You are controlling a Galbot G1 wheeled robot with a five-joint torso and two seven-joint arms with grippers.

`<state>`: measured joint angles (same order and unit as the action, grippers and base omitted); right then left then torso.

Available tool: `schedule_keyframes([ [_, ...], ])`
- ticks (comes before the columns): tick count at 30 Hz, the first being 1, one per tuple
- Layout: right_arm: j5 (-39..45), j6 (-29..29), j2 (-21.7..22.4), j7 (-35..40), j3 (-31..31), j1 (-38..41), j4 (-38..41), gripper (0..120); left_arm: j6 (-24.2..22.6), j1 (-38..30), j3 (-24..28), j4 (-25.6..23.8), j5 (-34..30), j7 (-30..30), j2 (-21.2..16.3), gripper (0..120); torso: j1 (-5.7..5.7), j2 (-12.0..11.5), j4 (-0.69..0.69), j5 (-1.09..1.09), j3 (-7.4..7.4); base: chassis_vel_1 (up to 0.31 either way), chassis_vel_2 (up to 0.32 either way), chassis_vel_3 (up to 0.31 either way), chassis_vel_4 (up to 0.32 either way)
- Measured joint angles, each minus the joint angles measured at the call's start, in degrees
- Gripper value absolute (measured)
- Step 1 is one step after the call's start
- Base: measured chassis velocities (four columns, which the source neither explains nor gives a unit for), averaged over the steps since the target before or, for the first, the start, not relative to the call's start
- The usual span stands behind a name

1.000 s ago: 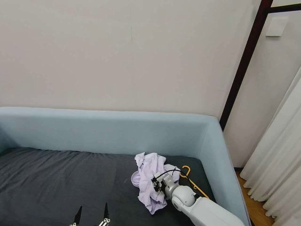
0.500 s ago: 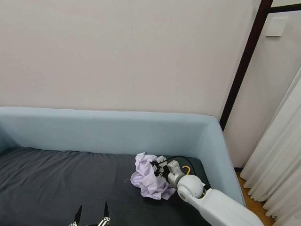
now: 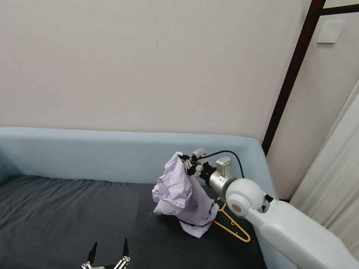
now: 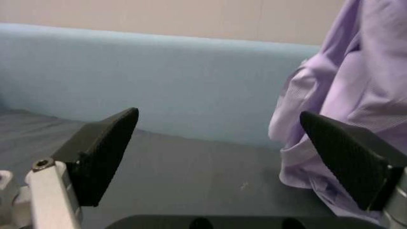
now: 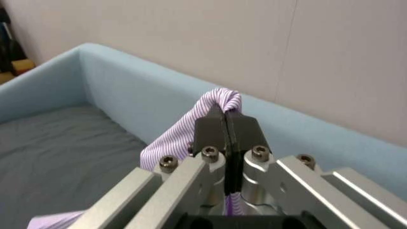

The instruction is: Pick up the clothes from the sofa and hang them on the clothes hanger.

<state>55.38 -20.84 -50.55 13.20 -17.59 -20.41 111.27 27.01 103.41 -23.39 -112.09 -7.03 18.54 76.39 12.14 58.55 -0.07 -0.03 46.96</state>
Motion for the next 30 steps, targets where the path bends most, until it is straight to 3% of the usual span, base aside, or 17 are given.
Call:
schedule_keyframes([
  [14,13.68,-0.78,13.03,2.09,3.05,13.26,9.26,0,-0.69,1.29,-0.93,-2.86,-2.23,0.63,-2.91,100,0.0,0.0,0.02,0.0,0.0,0.0,0.0,0.0,0.0],
  [21,19.89,-0.3,21.41,-2.1,8.21,14.03,12.91,0,-1.78,0.91,-0.38,-2.84,-2.18,0.81,-2.41,99,0.0,0.0,-0.03,0.01,-0.01,0.0,0.0,0.0,0.0],
  [25,23.74,3.08,25.89,-4.98,14.52,10.53,15.45,0,-1.99,1.8,-0.31,-3.55,-1.99,0.83,-2.16,99,0.0,0.0,0.01,0.01,0.0,0.0,0.0,0.0,0.0],
  [30,24.91,5.14,29.25,-7.74,17.81,7.02,16.3,0,-2.46,2.71,-0.5,-4.61,-1.74,0.83,-2.34,99,0.0,0.0,-0.02,0.0,-0.01,0.0,0.0,0.0,0.0],
])
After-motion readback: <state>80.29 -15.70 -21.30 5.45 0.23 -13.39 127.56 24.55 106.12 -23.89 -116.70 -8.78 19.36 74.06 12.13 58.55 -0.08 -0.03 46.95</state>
